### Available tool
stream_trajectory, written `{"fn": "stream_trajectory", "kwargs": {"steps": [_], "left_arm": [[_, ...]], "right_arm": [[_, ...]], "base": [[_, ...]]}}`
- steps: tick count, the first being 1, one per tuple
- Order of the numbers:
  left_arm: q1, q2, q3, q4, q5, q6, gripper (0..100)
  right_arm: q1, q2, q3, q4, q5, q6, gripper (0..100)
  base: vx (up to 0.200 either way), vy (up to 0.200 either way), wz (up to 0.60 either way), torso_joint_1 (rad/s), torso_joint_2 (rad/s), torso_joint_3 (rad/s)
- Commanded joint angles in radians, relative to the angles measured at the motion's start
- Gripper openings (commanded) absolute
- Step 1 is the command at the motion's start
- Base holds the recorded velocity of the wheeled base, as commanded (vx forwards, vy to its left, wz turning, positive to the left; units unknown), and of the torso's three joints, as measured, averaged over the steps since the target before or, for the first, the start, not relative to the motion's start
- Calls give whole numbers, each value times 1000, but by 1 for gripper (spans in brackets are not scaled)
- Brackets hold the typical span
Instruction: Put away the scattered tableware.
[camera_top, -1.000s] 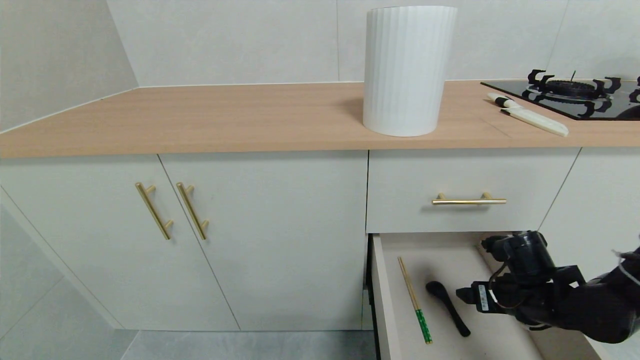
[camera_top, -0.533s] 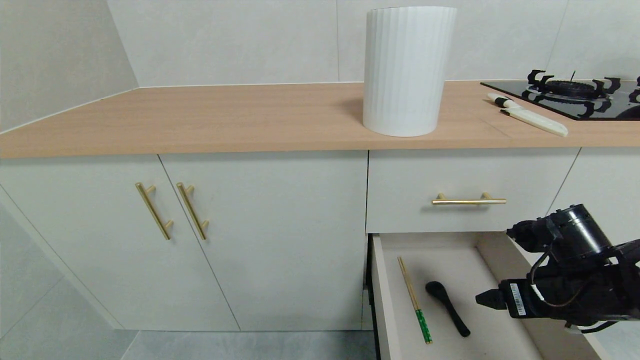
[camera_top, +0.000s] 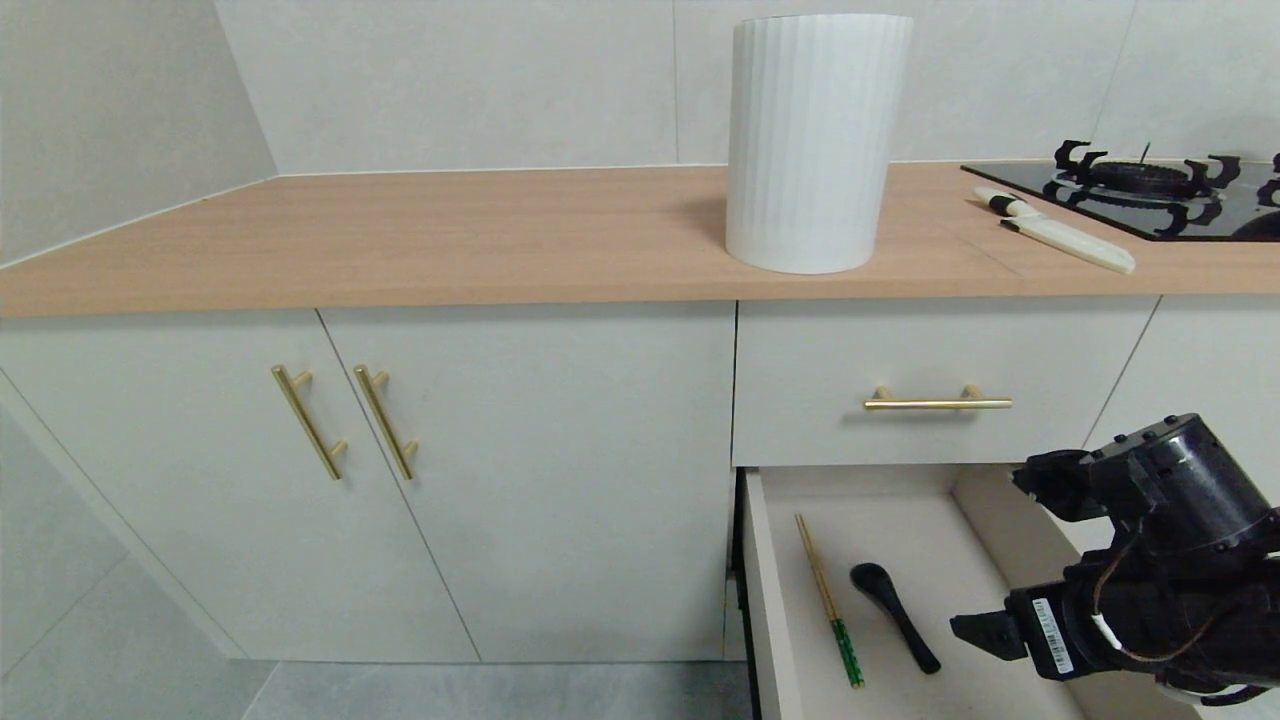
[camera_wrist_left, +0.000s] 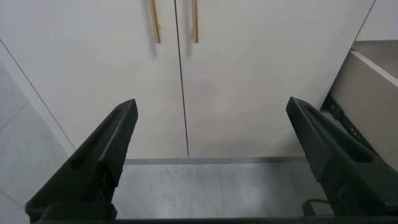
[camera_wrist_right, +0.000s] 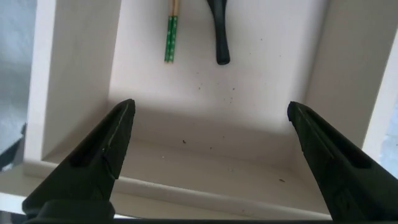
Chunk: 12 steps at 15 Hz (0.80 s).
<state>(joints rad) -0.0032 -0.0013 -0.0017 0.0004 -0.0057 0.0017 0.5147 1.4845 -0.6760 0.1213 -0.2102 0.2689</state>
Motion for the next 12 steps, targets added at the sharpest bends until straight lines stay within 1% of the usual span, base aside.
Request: {"fn": "stream_trajectory", "kwargs": {"steps": [1,2,10,12], "left_arm": [[0,1,0,0,0,0,100],[0,1,0,0,0,0,100],[0,1,0,1,0,0,100],[0,1,0,0,0,0,100]], "right_arm": [[8,-6,4,0,0,0,100],[10,-4,7,0,-1,-2,100],[10,-7,13,23,-3,-22,100],[10,-7,21,23,-3,-25,100]], "base": [[0,0,0,0,0,0],[0,0,0,0,0,0],[-200,0,0,2,2,1],[0,0,0,0,0,0]]}}
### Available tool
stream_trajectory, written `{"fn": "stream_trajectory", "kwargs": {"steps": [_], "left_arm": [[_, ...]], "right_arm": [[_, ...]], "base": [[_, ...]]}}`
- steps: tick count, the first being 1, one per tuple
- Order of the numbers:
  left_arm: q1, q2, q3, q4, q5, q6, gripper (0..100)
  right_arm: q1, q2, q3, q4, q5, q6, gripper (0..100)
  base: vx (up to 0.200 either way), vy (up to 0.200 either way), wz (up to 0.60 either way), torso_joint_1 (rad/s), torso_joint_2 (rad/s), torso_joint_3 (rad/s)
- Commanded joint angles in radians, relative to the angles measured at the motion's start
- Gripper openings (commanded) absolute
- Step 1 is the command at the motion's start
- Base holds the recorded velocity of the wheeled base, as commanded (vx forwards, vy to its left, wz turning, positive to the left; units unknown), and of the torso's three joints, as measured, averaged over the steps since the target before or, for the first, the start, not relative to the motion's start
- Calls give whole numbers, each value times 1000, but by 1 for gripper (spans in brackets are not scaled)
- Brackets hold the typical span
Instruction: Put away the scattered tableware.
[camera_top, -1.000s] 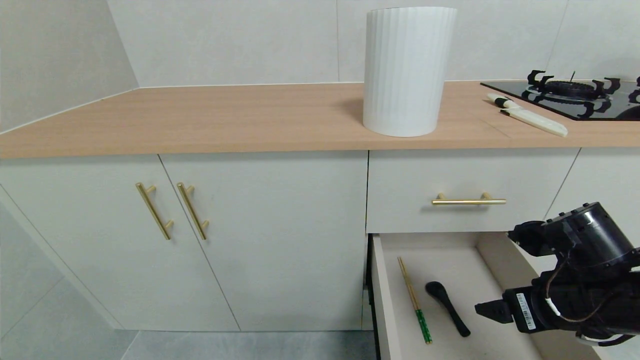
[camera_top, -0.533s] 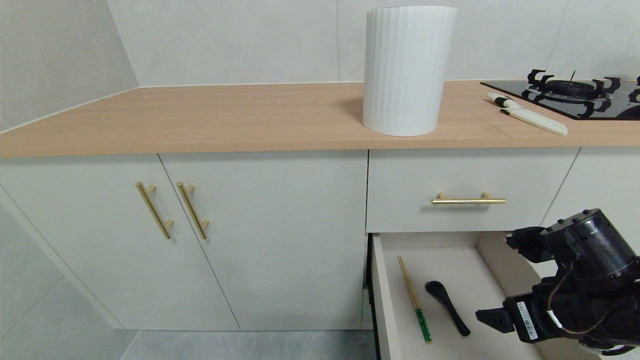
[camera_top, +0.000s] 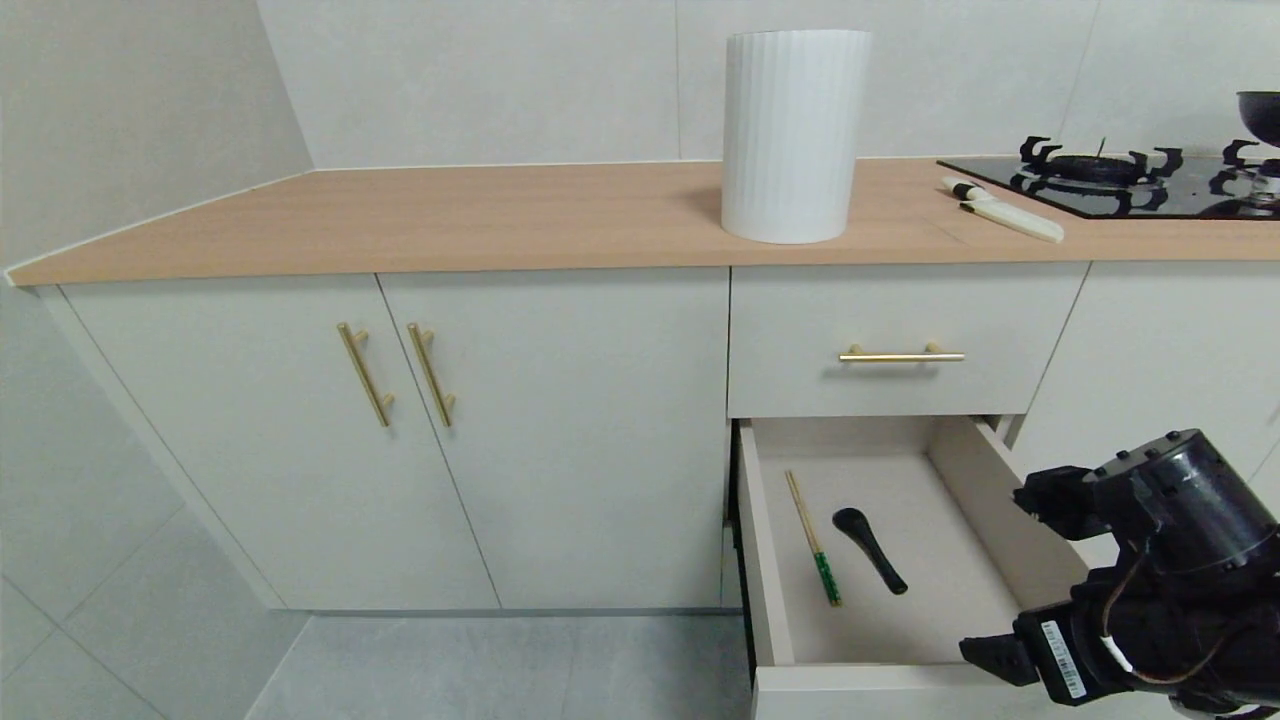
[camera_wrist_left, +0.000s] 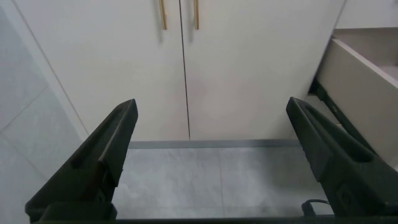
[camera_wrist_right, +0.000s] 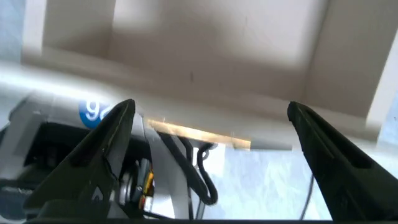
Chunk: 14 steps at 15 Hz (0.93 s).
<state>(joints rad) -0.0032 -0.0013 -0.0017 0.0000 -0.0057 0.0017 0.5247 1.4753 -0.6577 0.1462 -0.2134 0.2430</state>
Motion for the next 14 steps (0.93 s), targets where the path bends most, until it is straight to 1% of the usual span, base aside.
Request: {"fn": "stream_trajectory", "kwargs": {"steps": [1,2,4,8,10,13,14], "left_arm": [[0,1,0,0,0,0,100],[0,1,0,2,0,0,100],[0,1,0,2,0,0,100],[0,1,0,2,0,0,100],[0,1,0,0,0,0,100],[0,1,0,0,0,0,100],[0,1,0,0,0,0,100]], "right_arm": [[3,-3,3,0,0,-4,100],[21,-23,9,1,0,-11,100],[58,-59,7,50,2,-25,100],[112,-46,10,145,3,-33,100],[143,0,10,217,6,-37,100],[159,56,15,233,8,-34,100],[161,114,18,231,6,-33,100]], "base": [[0,0,0,0,0,0],[0,0,0,0,0,0],[0,0,0,0,0,0],[0,0,0,0,0,0],[0,0,0,0,0,0],[0,0,0,0,0,0],[0,0,0,0,0,0]]}}
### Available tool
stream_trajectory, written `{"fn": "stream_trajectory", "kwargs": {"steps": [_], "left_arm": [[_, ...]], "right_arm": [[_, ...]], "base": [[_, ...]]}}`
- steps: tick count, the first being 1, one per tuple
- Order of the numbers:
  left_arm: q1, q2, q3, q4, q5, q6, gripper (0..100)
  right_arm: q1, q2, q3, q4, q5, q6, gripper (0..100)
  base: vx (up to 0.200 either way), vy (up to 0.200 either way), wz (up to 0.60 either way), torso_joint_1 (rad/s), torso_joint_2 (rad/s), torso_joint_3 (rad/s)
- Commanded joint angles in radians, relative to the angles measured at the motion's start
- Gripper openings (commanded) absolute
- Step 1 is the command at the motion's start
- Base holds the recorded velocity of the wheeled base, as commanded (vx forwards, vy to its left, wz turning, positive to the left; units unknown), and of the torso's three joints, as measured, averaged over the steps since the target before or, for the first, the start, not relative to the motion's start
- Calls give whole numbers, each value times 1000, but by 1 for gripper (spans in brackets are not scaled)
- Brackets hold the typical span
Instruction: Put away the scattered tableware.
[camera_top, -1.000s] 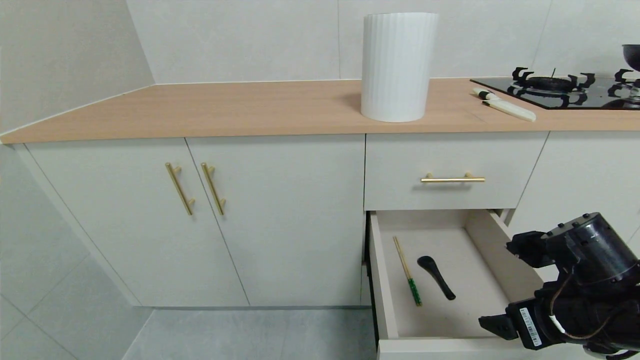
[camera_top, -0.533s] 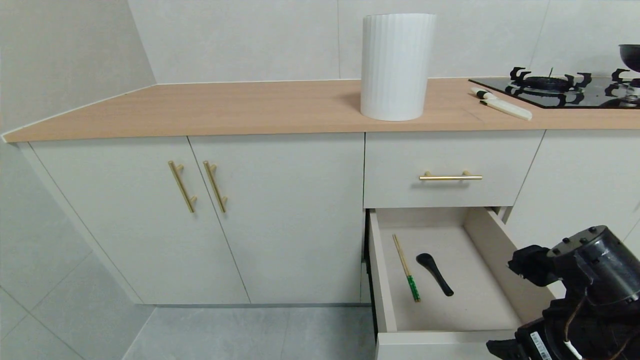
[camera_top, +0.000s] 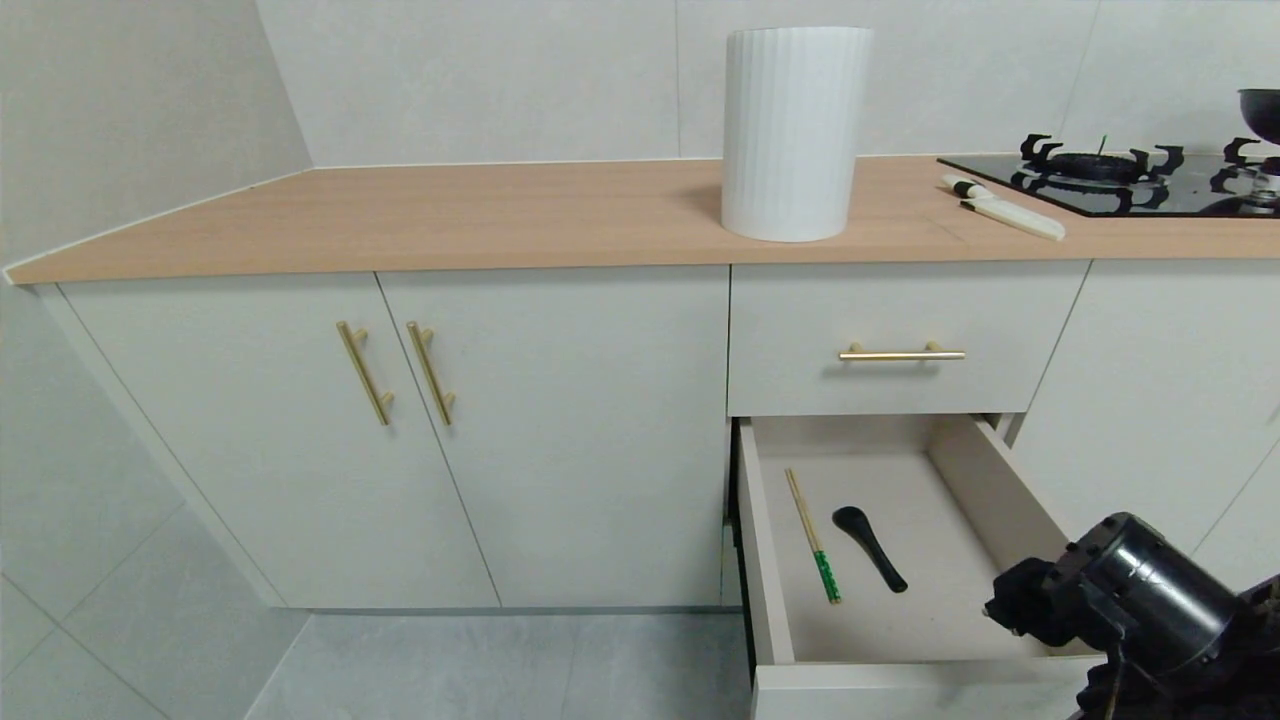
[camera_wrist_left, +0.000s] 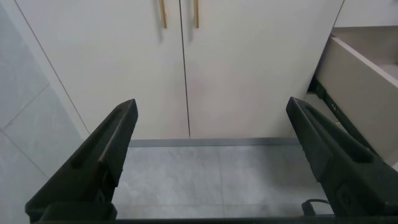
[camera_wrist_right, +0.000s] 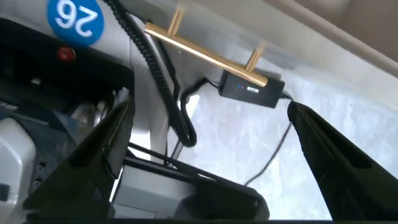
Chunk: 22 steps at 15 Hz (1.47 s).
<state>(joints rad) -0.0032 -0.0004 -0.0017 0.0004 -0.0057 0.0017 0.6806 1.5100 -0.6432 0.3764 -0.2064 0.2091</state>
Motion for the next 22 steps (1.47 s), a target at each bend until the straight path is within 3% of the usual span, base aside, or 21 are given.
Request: {"fn": "stream_trajectory", "kwargs": {"steps": [1,6,15,22], "left_arm": [[0,0,0,1,0,0,100],[0,0,0,0,0,0,100],[0,0,0,1,0,0,100],[0,0,0,0,0,0,100]], "right_arm": [[8,121,2,-4,-4,6,100],[5,188,-3,-14,-4,12,100],[-33,294,-10,-251,-116,122,100],[-135,346,-170,-266,-108,84,100]], "base": [[0,0,0,0,0,0],[0,0,0,0,0,0],[0,0,0,0,0,0],[0,0,0,0,0,0]]}}
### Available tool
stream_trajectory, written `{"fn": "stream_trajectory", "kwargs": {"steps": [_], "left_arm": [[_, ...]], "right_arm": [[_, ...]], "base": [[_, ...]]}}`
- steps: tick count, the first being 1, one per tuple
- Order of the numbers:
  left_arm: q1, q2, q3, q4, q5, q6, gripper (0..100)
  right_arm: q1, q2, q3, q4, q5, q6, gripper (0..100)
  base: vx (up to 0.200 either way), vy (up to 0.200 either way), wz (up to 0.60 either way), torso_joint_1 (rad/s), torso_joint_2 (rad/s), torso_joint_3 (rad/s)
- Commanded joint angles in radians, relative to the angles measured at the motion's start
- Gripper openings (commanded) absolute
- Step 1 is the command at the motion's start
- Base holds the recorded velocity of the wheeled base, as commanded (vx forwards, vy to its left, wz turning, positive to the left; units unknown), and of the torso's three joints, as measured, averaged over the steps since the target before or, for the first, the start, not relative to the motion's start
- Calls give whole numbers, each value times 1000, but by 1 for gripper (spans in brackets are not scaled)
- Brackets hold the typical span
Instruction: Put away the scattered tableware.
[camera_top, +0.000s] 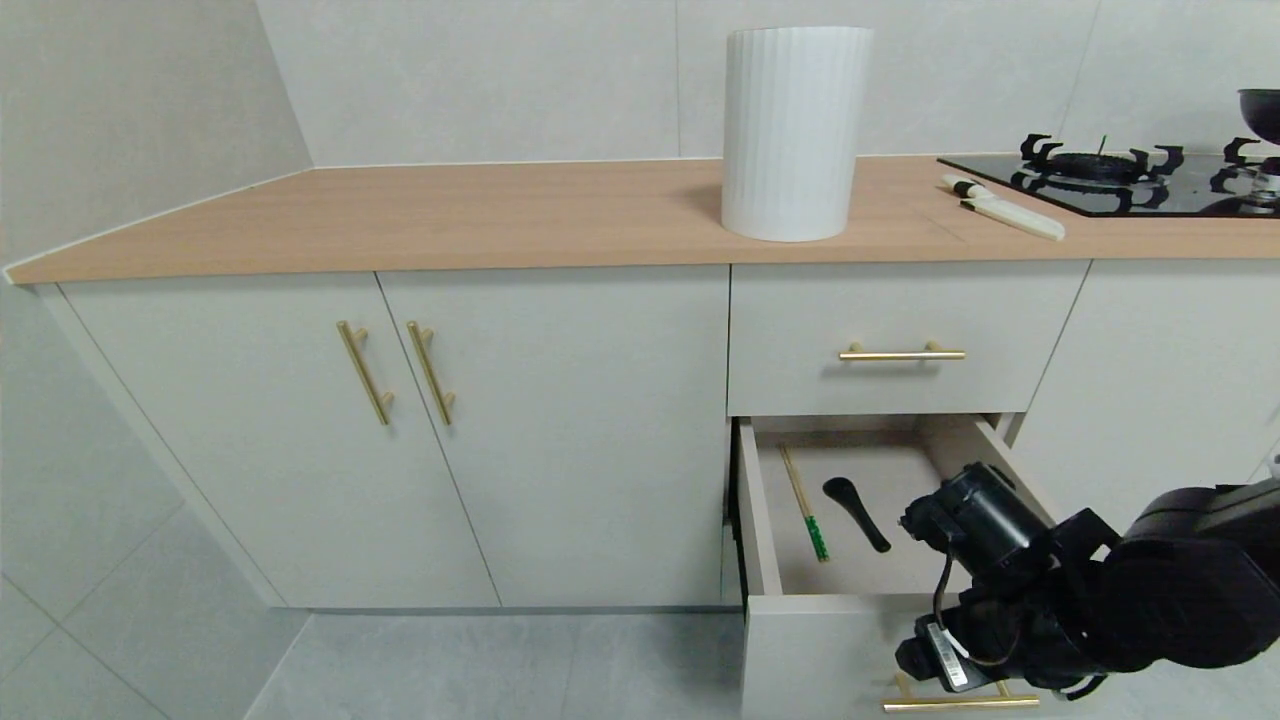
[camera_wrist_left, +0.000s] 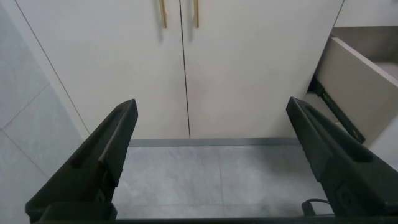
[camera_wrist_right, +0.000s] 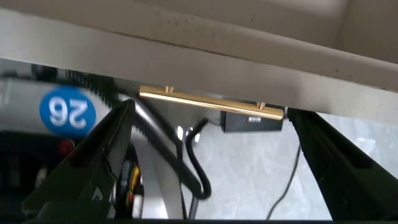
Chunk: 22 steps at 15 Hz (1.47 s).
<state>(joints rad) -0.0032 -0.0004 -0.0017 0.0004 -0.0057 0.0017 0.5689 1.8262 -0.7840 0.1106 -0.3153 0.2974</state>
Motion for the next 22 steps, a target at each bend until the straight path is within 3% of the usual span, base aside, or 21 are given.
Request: {"fn": "stream_trajectory", "kwargs": {"steps": [1,8,22], "left_arm": [[0,0,0,0,0,0,100],[0,0,0,1,0,0,100],[0,0,0,0,0,0,100]], "right_arm": [[-38,45,-52,-2,4,-20,100],[-73,108,-173,-51,2,-29,100],[-130,295,-158,-528,-45,-11,100]], "base": [[0,0,0,0,0,0],[0,0,0,0,0,0],[0,0,0,0,0,0]]}}
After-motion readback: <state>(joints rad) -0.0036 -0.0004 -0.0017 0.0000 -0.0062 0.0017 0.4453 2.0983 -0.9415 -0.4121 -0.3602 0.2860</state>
